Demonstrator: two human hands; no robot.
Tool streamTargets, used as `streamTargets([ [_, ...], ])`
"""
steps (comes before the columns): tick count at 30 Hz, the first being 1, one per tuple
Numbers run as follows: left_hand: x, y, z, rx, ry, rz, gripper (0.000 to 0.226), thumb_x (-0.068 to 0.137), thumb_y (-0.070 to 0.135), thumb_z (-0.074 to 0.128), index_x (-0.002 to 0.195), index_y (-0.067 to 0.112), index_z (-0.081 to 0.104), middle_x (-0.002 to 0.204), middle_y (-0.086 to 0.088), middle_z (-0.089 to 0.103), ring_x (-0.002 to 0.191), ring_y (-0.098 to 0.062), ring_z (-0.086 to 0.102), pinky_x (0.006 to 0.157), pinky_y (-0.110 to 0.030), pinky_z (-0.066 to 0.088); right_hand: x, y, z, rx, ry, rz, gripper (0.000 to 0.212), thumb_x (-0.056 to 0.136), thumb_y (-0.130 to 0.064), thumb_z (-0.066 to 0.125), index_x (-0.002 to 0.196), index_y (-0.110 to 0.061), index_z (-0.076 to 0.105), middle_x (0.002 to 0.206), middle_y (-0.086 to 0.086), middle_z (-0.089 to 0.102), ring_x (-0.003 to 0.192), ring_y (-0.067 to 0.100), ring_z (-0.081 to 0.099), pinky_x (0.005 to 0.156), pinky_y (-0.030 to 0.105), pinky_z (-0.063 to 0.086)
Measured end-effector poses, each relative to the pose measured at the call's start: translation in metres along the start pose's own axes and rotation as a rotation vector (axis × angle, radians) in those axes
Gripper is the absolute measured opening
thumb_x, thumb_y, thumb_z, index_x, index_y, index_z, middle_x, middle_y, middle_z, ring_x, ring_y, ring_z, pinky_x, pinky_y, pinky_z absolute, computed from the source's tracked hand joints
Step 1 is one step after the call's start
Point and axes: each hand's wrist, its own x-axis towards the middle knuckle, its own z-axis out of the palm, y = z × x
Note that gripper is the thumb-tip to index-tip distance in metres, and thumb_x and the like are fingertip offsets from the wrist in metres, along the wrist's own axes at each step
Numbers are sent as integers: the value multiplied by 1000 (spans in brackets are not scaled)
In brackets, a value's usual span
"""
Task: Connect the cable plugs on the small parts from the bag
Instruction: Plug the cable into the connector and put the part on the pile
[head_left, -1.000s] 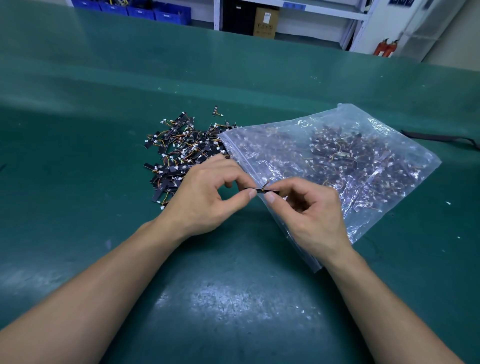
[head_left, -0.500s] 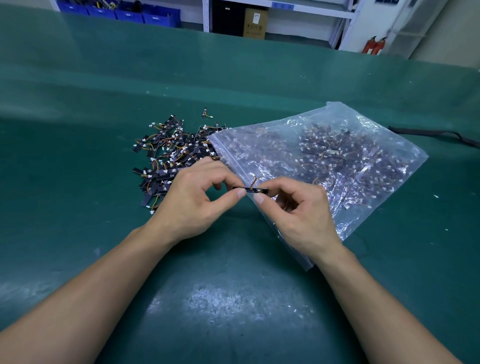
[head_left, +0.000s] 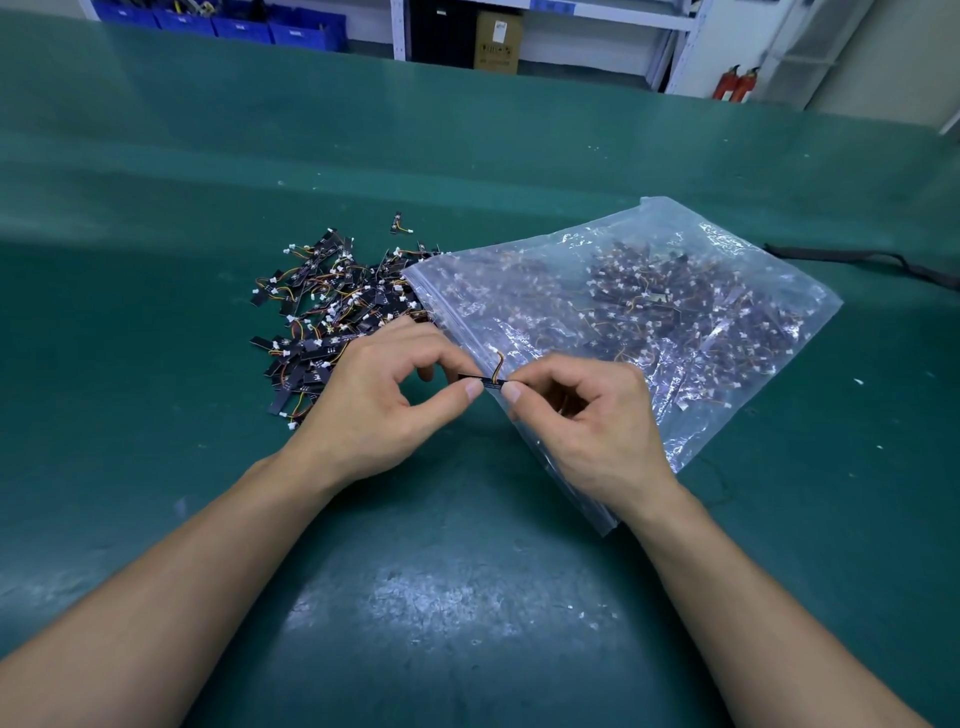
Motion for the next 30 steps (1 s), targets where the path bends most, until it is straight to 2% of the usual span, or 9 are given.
streamTargets([
  [2, 0, 0, 0, -2, -3, -4, 7, 86, 18, 71, 79, 18, 71, 77, 8, 66, 76, -13, 54, 72, -26, 41, -1, 0, 1, 5, 17, -9, 4, 84, -22, 73, 83, -26, 76, 70, -15, 67, 49, 6, 48, 54, 15, 37],
  [5, 1, 1, 0, -12, -11, -15, 8, 86, 18, 71, 78, 17, 71, 76, 7, 65, 75, -13, 54, 73, -23, 40, -2, 0, -1, 4, 49, -42, 22, 78, -26, 78, 98, -32, 73, 82, -17, 70, 46, 8, 50, 55, 10, 36],
  [7, 1, 0, 1, -58, -15, -61, 10, 86, 20, 70, 77, 15, 71, 75, 8, 66, 74, -13, 54, 73, -22, 39, -1, 0, -2, -39, 54, -99, 29, 75, -22, 82, 102, -29, 72, 84, -18, 69, 46, 10, 51, 56, 9, 35],
  [12, 0, 1, 1, -159, -56, -179, 10, 84, 24, 69, 77, 18, 71, 72, 17, 63, 71, -5, 52, 70, -14, 36, 1, 4, -1, -114, 65, -198, 14, 80, -9, 84, 91, -16, 77, 84, -10, 69, 52, 12, 53, 59, 13, 38],
  [15, 0, 3, 0, -163, -59, -178, 18, 85, 39, 62, 77, 25, 70, 75, 9, 66, 73, -7, 54, 70, -16, 36, 1, 4, -1, -144, 56, -218, 6, 86, -12, 81, 91, -14, 77, 83, -8, 70, 57, 8, 53, 61, 12, 39],
  [17, 0, 3, -1, -154, -67, -163, 22, 86, 42, 59, 78, 25, 70, 76, 6, 67, 74, -11, 54, 71, -18, 38, 2, 4, -1, -159, 49, -233, 2, 88, -11, 79, 89, -12, 77, 81, -8, 70, 62, 2, 54, 63, 11, 39],
  [21, 1, 4, -3, -97, -37, -88, 18, 86, 35, 66, 83, 18, 72, 80, 7, 68, 76, -17, 57, 72, -24, 40, 1, 3, 0, -146, 41, -207, 4, 87, -10, 78, 85, -13, 76, 79, -13, 67, 66, -3, 56, 64, 10, 39],
  [24, 0, 4, -4, -63, -12, -26, 8, 85, 24, 75, 80, 18, 72, 78, 9, 67, 74, -18, 57, 71, -26, 42, 1, 1, 0, -133, 42, -200, 5, 87, -11, 78, 83, -13, 75, 77, -16, 66, 64, -1, 56, 63, 10, 39],
  [30, 1, 0, -3, 47, 53, 55, 9, 86, 18, 76, 78, 16, 73, 76, 8, 66, 75, -21, 55, 70, -28, 44, 0, 0, 2, -83, 58, -124, 7, 85, -20, 79, 90, -22, 75, 79, -22, 66, 55, 6, 53, 58, 8, 37],
])
